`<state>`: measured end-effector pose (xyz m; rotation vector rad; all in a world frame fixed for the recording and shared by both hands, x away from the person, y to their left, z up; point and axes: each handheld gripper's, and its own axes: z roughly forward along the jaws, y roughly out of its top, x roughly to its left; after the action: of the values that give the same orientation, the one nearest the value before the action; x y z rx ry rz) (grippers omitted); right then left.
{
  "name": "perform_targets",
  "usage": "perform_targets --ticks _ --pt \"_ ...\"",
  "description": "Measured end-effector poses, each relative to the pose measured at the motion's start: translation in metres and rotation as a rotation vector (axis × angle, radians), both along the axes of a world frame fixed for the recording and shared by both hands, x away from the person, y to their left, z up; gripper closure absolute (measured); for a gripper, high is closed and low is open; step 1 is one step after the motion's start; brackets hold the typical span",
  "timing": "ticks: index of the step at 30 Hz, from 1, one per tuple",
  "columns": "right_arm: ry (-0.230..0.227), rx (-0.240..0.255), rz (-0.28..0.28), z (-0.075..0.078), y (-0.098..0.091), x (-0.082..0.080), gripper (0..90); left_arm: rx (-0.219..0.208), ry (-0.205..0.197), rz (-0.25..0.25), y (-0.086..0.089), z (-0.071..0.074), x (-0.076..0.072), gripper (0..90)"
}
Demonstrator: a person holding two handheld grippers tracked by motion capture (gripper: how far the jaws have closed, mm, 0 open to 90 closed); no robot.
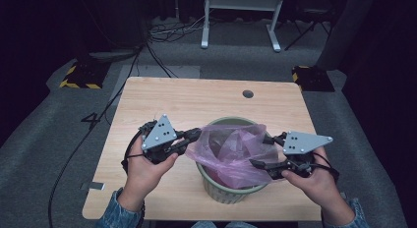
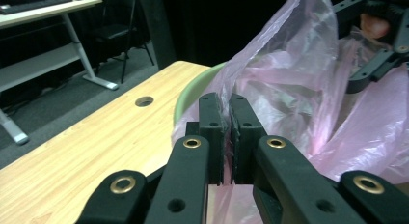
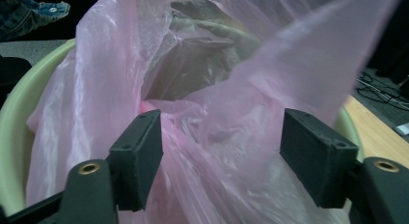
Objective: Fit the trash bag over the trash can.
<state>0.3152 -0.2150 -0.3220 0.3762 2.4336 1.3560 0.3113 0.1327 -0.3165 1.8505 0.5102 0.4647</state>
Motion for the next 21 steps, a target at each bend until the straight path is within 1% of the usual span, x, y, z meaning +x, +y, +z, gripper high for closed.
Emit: perform_targets --ticks 2,4,5,6,7,8,9,10,13,16,18,21 --pt "0.015 0.002 -0.001 0.0 0.004 0.0 44.3 0.004 0.0 -0.013 -0.003 0.0 -0.001 86.2" --pt "0.013 -0.005 0.004 -0.001 0.008 0.0 56.2 0.009 -0.004 -0.021 -0.004 -0.001 -0.002 86.4" --pt "0.004 -0.009 0.007 0.0 0.009 0.0 65.6 0.014 -0.008 -0.022 -0.005 -0.001 -0.002 86.6" --pt "-0.007 -0.004 0.002 0.0 0.009 0.0 70.3 0.018 -0.01 -0.023 -0.005 -0.001 -0.002 86.9" --pt "-0.009 0.01 -0.008 0.001 0.009 0.001 77.1 0.017 -0.012 -0.02 -0.005 -0.001 -0.003 87.3" --pt "-0.009 0.018 -0.012 0.002 0.007 0.001 83.9 0.017 -0.016 -0.016 -0.004 0.0 -0.003 87.7" --pt "-0.005 0.03 -0.02 0.003 0.004 0.002 88.1 0.014 -0.019 -0.008 -0.002 0.0 -0.003 88.0" --pt "0.001 0.044 -0.032 0.005 0.001 0.003 90.0 0.012 -0.02 -0.003 0.001 0.001 -0.002 88.3" --pt "0.012 0.08 -0.076 0.012 -0.011 0.007 90.0 0.002 -0.021 0.02 0.009 0.002 -0.001 88.8" --pt "0.027 0.116 -0.118 0.019 -0.027 0.015 90.0 -0.007 -0.017 0.04 0.016 0.003 0.0 89.0" --pt "0.034 0.129 -0.148 0.022 -0.037 0.021 90.0 -0.007 -0.012 0.052 0.02 0.002 0.002 89.1" --pt "0.058 0.141 -0.177 0.024 -0.05 0.031 90.0 -0.005 0.002 0.066 0.024 -0.001 0.007 89.3"
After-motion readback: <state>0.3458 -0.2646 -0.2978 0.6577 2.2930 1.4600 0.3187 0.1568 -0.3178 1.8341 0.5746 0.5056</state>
